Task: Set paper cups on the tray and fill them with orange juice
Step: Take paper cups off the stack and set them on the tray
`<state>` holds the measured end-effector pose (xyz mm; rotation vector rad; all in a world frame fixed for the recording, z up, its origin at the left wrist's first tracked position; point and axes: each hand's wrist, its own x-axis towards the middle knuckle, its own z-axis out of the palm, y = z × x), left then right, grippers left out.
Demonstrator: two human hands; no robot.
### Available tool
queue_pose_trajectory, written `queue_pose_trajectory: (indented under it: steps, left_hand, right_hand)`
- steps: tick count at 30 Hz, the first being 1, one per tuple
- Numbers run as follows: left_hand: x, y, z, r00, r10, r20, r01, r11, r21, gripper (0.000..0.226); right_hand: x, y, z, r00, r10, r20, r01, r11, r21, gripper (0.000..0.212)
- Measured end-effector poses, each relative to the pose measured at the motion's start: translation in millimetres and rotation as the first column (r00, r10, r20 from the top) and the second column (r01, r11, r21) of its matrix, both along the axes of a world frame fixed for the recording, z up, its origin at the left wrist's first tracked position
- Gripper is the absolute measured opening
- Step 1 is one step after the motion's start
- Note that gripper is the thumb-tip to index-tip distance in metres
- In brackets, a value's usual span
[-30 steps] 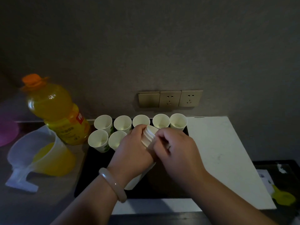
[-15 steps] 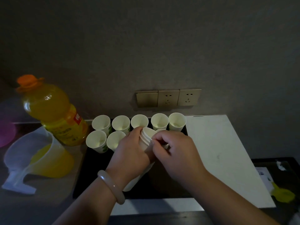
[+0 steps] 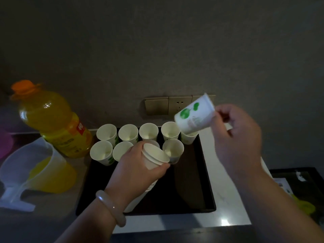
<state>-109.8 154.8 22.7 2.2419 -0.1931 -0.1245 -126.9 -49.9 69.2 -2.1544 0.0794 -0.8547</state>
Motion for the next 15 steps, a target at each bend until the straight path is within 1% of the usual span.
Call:
queue_pose_trajectory:
  steps: [1, 3, 6, 8, 10, 15]
  left_hand:
    - [0, 1, 0, 1.0, 0.006, 0.007, -0.006, 1.0, 0.003, 0.044]
    - [1, 1, 1, 1.0, 0.013, 0.012, -0.013, 1.0, 0.007, 0.051]
    - [2, -2, 2, 1.0, 0.004, 0.01, -0.005, 1.0, 0.01, 0.055]
    - [2, -4, 2, 1.0, -0.007, 0.013, 0.007, 1.0, 0.009, 0.056]
    - [1, -4, 1, 1.0, -0.007, 0.013, 0.007, 1.0, 0.015, 0.056]
    - [-1, -2, -1, 1.0, -0.001, -0.006, 0.001, 1.0, 0.019, 0.058]
  right_hand:
    - [3, -10, -4, 0.999, -0.039, -0.018, 0.039, 0.999, -0.016, 0.01]
    - [8, -26, -24, 0.994, -0.069, -0.087, 0.056, 0.987, -0.15, 0.007]
    - [12, -38, -70, 0.976, -0.052, -0.213, -0.036, 0.92, -0.39, 0.007]
    - [11, -41, -96, 0.977, -0.031, -0.211, -0.083, 0.856, -0.51, 0.017]
    - [12, -42, -112, 0.975, -0.013, -0.222, -0.121, 0.807, -0.578, 0.023]
    - [21, -47, -140, 0.949, 0.059, -0.308, -0.254, 0.72, -0.646, 0.024]
